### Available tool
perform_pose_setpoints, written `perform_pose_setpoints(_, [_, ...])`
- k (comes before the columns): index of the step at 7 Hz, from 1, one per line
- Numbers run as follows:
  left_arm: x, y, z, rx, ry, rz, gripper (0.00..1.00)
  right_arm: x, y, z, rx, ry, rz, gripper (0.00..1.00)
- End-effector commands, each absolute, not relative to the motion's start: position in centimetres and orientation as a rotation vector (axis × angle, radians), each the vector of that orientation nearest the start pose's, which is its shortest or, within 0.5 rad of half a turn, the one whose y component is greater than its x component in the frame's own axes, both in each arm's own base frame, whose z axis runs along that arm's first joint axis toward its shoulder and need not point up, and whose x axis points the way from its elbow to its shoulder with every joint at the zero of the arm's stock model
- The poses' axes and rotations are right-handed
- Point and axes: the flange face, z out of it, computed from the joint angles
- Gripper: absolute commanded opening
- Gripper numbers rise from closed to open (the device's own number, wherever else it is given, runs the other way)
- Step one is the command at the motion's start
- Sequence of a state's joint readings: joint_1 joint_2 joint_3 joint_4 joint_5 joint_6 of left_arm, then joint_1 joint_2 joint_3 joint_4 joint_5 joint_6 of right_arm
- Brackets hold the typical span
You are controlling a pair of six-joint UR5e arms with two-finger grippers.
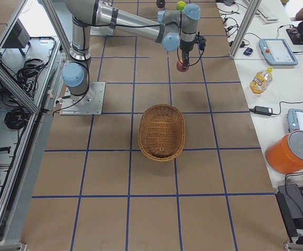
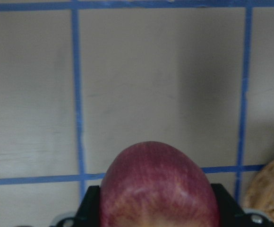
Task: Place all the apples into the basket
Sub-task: 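Carry red apple to basket with right gripper while left carries dark apple centerward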
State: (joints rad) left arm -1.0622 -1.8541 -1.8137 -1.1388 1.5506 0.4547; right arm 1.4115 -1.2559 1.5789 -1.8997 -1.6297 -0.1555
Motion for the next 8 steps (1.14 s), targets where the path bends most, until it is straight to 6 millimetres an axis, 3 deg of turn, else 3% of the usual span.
perform_pose_setpoints(1, [-0.6, -57.5, 29.7, -0.185, 3.232, 0.08, 0.04, -15.1, -58.7, 32.1, -0.211, 3.156, 0.074, 0.43])
perform_pose_setpoints(2, [-10.1, -57.6, 30.0, -0.202, 3.227, 0.08, 0.04, -20.8, -57.3, 32.0, -0.279, 3.165, 0.046, 0.43])
perform_pose_setpoints(3, [-19.7, -56.4, 29.7, -0.15, 3.235, -0.009, 0.04, -25.7, -55.5, 31.6, -0.33, 3.156, 0.053, 0.43])
perform_pose_setpoints(4, [-26.3, -55.5, 27.0, -0.259, 3.235, -0.032, 0.04, -30.8, -53.5, 29.9, -0.332, 3.136, 0.076, 0.42])
perform_pose_setpoints(5, [-29.5, -55.2, 25.1, -0.298, 3.242, -0.064, 0.04, -34.1, -52.2, 27.8, -0.383, 3.118, 0.093, 0.42])
perform_pose_setpoints(6, [-32.3, -54.8, 23.6, -0.277, 3.26, -0.122, 0.05, -35.5, -50.8, 25.4, -0.42, 3.074, 0.125, 0.43])
perform_pose_setpoints(7, [-34.1, -54.6, 22.1, -0.253, 3.272, -0.157, 0.06, -36.0, -50.9, 24.9, -0.42, 3.102, 0.096, 0.67])
perform_pose_setpoints(8, [-34.5, -54.8, 20.9, -0.253, 3.274, -0.163, 0.14, -36.1, -51.1, 24.2, -0.415, 3.101, 0.086, 0.97])
